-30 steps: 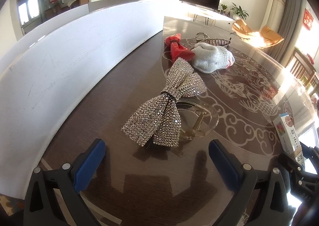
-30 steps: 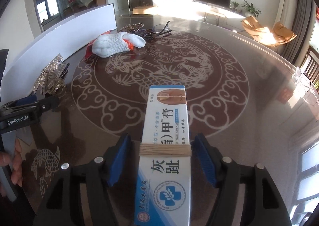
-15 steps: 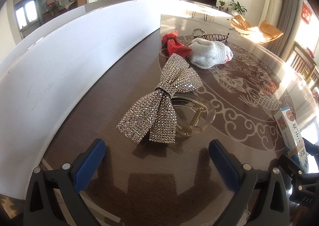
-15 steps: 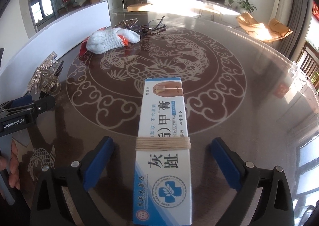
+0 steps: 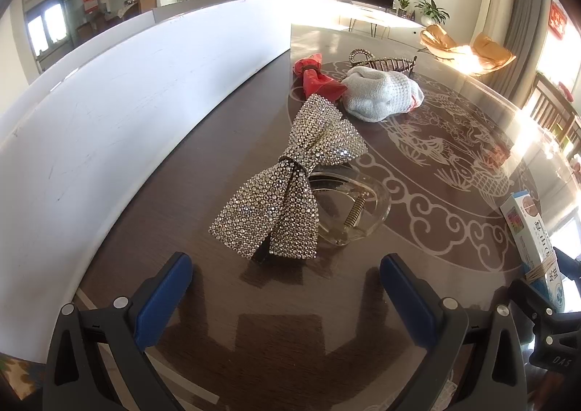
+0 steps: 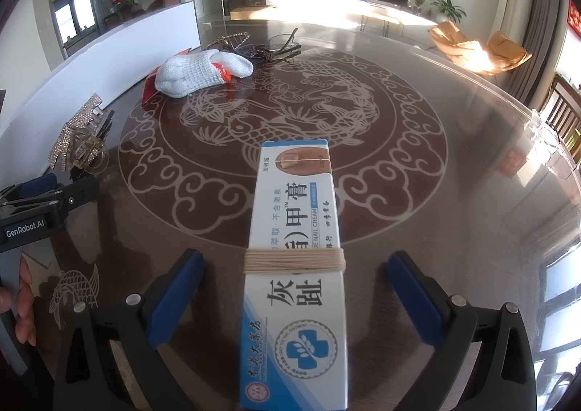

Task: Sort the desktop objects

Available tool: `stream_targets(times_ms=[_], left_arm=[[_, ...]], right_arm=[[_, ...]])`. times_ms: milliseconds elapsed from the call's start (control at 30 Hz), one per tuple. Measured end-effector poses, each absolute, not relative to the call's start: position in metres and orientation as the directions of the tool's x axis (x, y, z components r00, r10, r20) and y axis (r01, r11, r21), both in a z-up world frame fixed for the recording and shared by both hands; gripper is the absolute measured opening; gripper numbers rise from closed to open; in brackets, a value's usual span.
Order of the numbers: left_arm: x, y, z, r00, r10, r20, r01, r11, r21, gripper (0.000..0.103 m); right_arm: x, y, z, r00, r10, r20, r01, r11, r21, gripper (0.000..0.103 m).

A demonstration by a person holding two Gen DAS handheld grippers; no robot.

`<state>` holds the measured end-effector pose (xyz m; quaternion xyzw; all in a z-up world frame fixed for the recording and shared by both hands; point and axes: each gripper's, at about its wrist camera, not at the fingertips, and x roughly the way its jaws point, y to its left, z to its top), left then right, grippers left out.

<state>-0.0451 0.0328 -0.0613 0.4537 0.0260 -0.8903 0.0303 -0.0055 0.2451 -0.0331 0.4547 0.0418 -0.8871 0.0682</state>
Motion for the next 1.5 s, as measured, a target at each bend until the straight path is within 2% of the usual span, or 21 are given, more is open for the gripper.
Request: stream_targets(times_ms=[1500], left_arm=[[-0.045,0.035,-0.0612,-0.584,-0.038,-0.811,0.08,-0.997,-0.011,0.103]], right_arm=[[-0.0057,0.2446,-0.0335,-0.576,-0.083,-0.813,0.159,-0.987,-0.012,0.103]])
